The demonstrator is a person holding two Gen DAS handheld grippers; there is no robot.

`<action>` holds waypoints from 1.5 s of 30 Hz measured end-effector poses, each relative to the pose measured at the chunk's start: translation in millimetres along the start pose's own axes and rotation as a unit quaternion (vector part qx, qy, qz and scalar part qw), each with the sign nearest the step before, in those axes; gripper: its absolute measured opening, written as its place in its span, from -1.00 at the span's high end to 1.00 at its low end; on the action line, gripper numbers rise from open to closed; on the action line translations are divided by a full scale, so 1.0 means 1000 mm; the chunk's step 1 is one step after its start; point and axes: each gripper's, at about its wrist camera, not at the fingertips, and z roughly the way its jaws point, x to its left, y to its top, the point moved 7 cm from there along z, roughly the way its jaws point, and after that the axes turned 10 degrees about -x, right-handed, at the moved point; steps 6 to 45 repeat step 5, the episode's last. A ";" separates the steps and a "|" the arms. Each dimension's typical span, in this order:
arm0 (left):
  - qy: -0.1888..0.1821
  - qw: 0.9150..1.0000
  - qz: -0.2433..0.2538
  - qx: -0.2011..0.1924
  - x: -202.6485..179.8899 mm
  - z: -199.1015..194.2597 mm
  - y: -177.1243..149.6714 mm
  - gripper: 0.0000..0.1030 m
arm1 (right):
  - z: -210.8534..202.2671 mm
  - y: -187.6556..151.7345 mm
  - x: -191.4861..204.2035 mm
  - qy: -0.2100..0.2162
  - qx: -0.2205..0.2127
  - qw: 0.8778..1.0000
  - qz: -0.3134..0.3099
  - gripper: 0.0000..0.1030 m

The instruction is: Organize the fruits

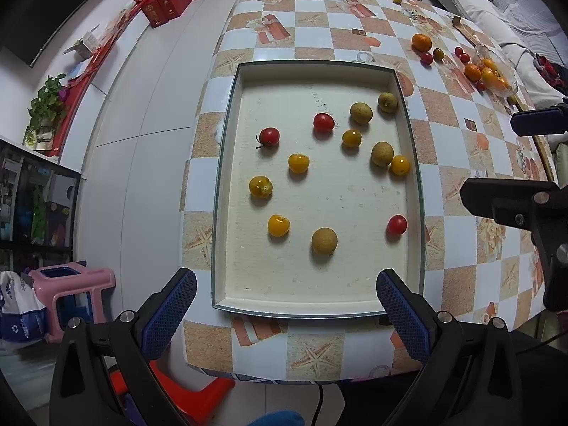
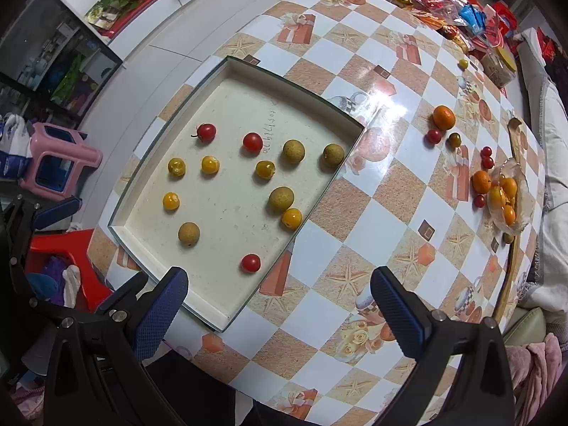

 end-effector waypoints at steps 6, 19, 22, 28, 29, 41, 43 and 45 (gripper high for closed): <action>-0.003 1.000 0.007 -0.005 -0.006 -0.004 -0.002 -0.98 | 0.000 -0.002 0.001 0.004 0.000 1.000 -0.001 -0.99; -0.003 1.000 0.007 -0.005 -0.006 -0.004 -0.002 -0.98 | 0.000 -0.002 0.001 0.004 0.000 1.000 -0.001 -0.99; -0.003 1.000 0.007 -0.005 -0.006 -0.004 -0.002 -0.98 | 0.000 -0.002 0.001 0.004 0.000 1.000 -0.001 -0.99; -0.003 1.000 0.007 -0.005 -0.006 -0.004 -0.002 -0.98 | 0.000 -0.002 0.001 0.004 0.000 1.000 -0.001 -0.99; -0.003 1.000 0.007 -0.005 -0.006 -0.004 -0.002 -0.98 | 0.000 -0.002 0.001 0.004 0.000 1.000 -0.001 -0.99; -0.003 1.000 0.007 -0.005 -0.006 -0.004 -0.002 -0.98 | 0.000 -0.002 0.001 0.004 0.000 1.000 -0.001 -0.99; -0.003 1.000 0.007 -0.005 -0.006 -0.004 -0.002 -0.98 | 0.000 -0.002 0.001 0.004 0.000 1.000 -0.001 -0.99; -0.003 1.000 0.007 -0.005 -0.006 -0.004 -0.002 -0.98 | 0.000 -0.002 0.001 0.004 0.000 1.000 -0.001 -0.99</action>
